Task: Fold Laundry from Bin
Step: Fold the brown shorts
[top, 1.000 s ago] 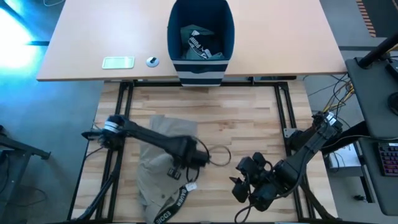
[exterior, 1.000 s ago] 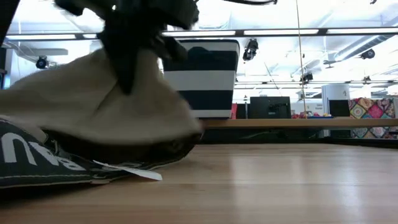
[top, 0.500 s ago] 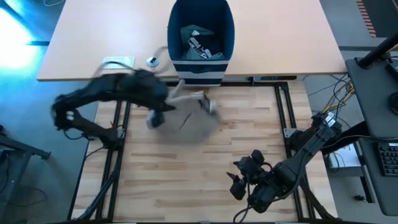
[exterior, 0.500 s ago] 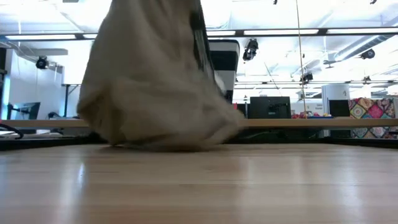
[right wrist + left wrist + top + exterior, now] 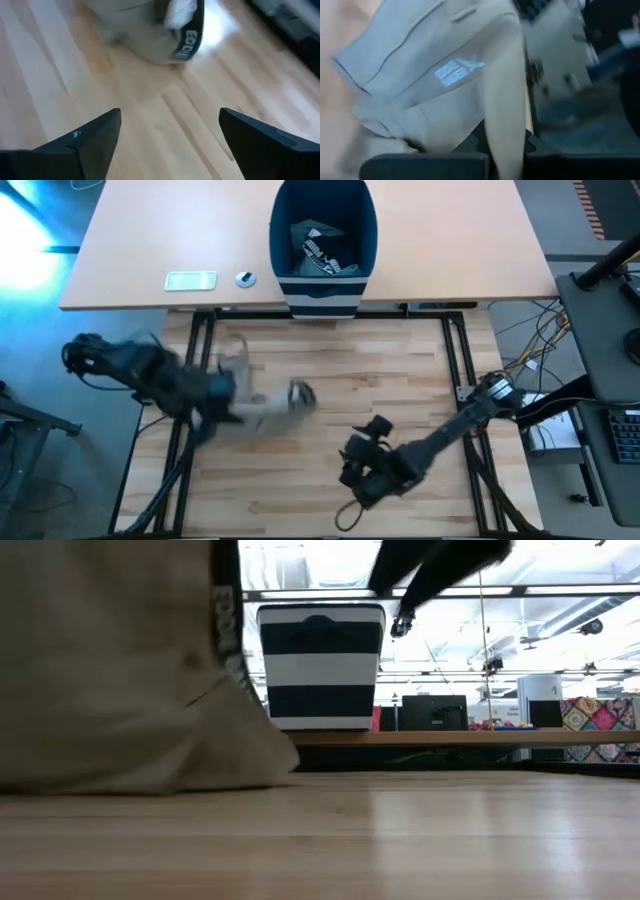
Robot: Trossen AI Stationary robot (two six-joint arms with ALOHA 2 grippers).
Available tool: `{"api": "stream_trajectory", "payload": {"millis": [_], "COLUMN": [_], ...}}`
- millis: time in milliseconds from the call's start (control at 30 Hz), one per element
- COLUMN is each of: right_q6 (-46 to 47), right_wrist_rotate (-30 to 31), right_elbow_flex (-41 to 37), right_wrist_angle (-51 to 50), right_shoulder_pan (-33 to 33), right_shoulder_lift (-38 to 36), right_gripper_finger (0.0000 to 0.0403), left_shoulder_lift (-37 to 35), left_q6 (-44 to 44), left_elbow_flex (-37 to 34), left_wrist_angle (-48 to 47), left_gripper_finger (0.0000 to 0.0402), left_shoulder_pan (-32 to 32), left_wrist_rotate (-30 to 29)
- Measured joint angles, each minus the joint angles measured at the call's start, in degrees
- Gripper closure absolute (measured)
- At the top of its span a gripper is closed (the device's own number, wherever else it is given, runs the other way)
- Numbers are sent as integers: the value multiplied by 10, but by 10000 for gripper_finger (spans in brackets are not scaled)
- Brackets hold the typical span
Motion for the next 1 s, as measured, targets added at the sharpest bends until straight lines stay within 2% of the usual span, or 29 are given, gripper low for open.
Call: {"api": "stream_trajectory", "payload": {"millis": [133,233,300,433,500,600,733,833,1000], "right_q6": [-125,-203,-230,-286,-336,-406,-461,-510,-560], "right_wrist_rotate": [-121,-209,-233,-235,-213,-189,-198,-199,-215], "right_elbow_flex": [0,0,3,27,38,43,38,31,31], "right_wrist_angle": [105,187,207,180,168,166,169,173,238], "right_shoulder_pan": [-42,-66,-78,-95,-98,-99,-114,-124,-135], "right_shoulder_lift": [43,81,99,117,120,121,125,143,176], "right_gripper_finger": [68,69,68,62,60,60,60,60,60], "left_shoulder_lift": [10,15,15,4,-2,-9,-26,-53,-117], "left_q6": [-79,-145,-185,-227,-239,-256,-273,-294,-340], "left_elbow_flex": [-124,-171,-182,-183,-183,-183,-183,-183,-179], "left_wrist_angle": [123,165,169,148,148,142,105,83,66], "left_gripper_finger": [402,402,402,402,402,402,402,402,401], "left_shoulder_pan": [-107,-148,-171,-210,-219,-226,-226,-226,-226], "left_wrist_rotate": [-1,-3,-11,-45,-54,-57,-84,-138,-254]}}
